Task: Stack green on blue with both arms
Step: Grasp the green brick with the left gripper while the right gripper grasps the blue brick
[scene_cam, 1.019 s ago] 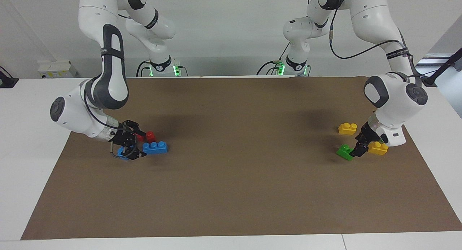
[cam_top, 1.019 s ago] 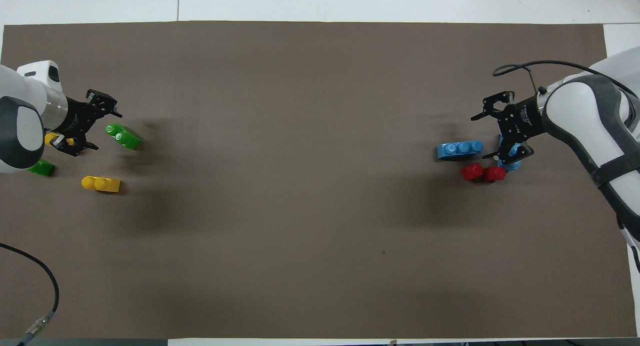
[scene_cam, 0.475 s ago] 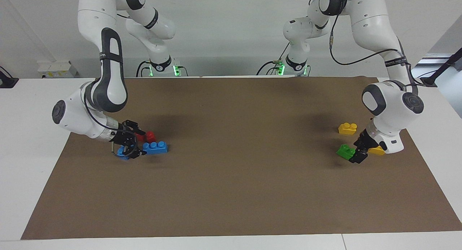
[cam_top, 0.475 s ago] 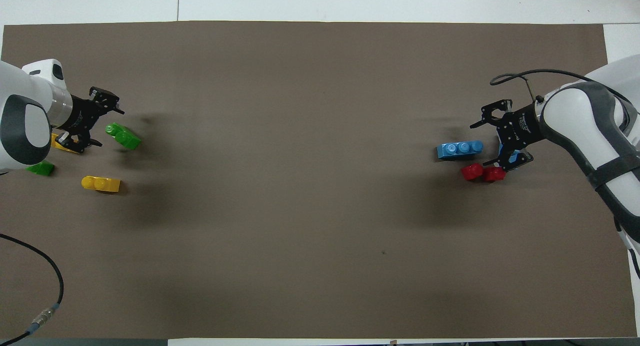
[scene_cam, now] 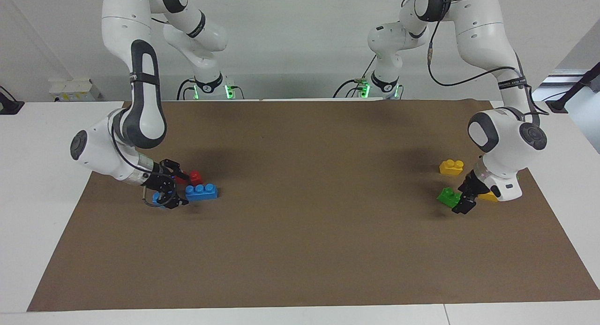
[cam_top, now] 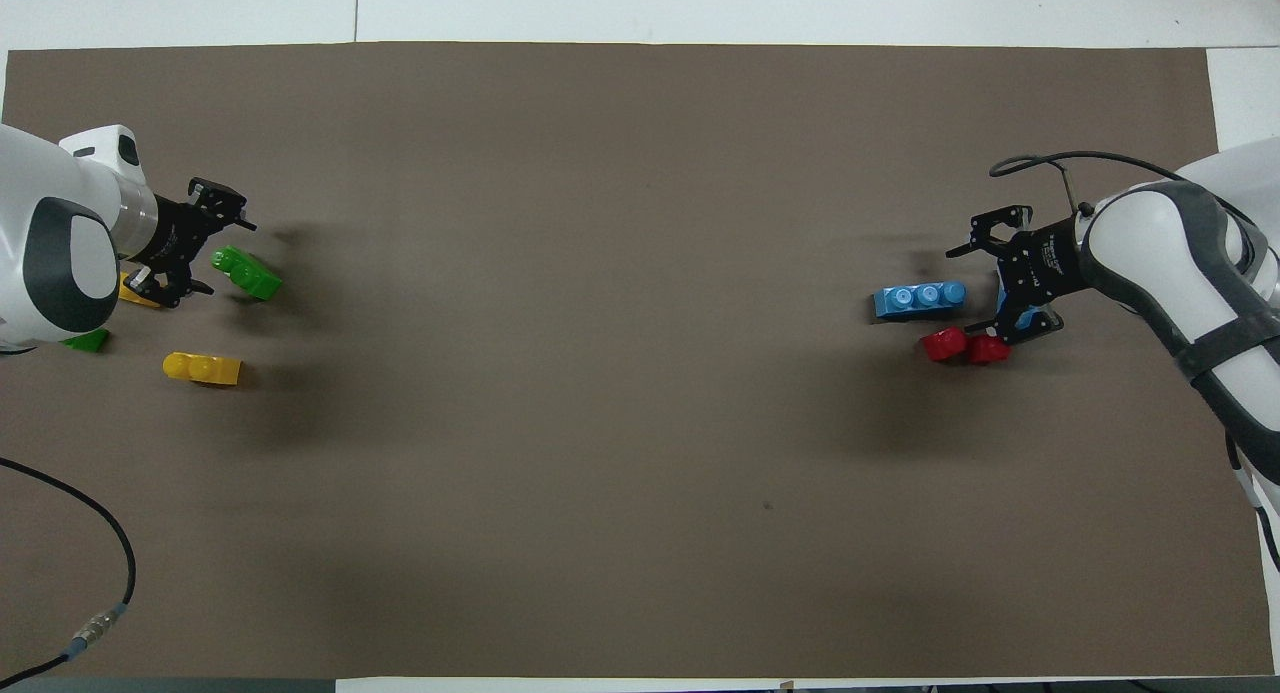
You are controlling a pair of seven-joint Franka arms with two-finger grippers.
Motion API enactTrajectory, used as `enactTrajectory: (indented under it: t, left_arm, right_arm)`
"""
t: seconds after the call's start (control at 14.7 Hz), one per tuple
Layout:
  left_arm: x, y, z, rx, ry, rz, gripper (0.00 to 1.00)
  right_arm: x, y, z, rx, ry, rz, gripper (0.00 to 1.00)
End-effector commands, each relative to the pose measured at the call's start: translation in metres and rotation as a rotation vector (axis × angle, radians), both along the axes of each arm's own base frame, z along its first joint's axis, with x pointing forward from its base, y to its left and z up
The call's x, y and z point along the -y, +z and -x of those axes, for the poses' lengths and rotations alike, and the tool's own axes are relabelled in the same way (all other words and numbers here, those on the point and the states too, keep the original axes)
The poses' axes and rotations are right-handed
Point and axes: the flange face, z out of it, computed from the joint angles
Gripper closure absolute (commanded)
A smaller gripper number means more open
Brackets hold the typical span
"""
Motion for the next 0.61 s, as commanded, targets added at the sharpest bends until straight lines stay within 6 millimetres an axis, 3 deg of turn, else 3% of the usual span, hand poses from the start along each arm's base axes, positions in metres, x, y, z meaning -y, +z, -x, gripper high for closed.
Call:
enactTrajectory:
  t: [0.0, 0.27, 0.54]
  left_arm:
    - [-0.0007, -0.0100, 0.0008, 0.013, 0.014, -0.001, 0.00]
    - [-0.0011, -0.0109, 0.0003, 0.019, 0.008, -0.010, 0.00]
    - [-0.0002, -0.0108, 0.0001, 0.020, 0.006, -0.011, 0.02]
  right_arm:
    - [0.0022, -0.0034, 0.0070, 0.021, -0.025, -0.035, 0.00]
    - [0.0020, -0.0074, 0.0088, 0.032, -0.040, -0.023, 0.00]
    - [0.0007, -0.0111, 0.0106, 0.042, -0.047, -0.013, 0.14]
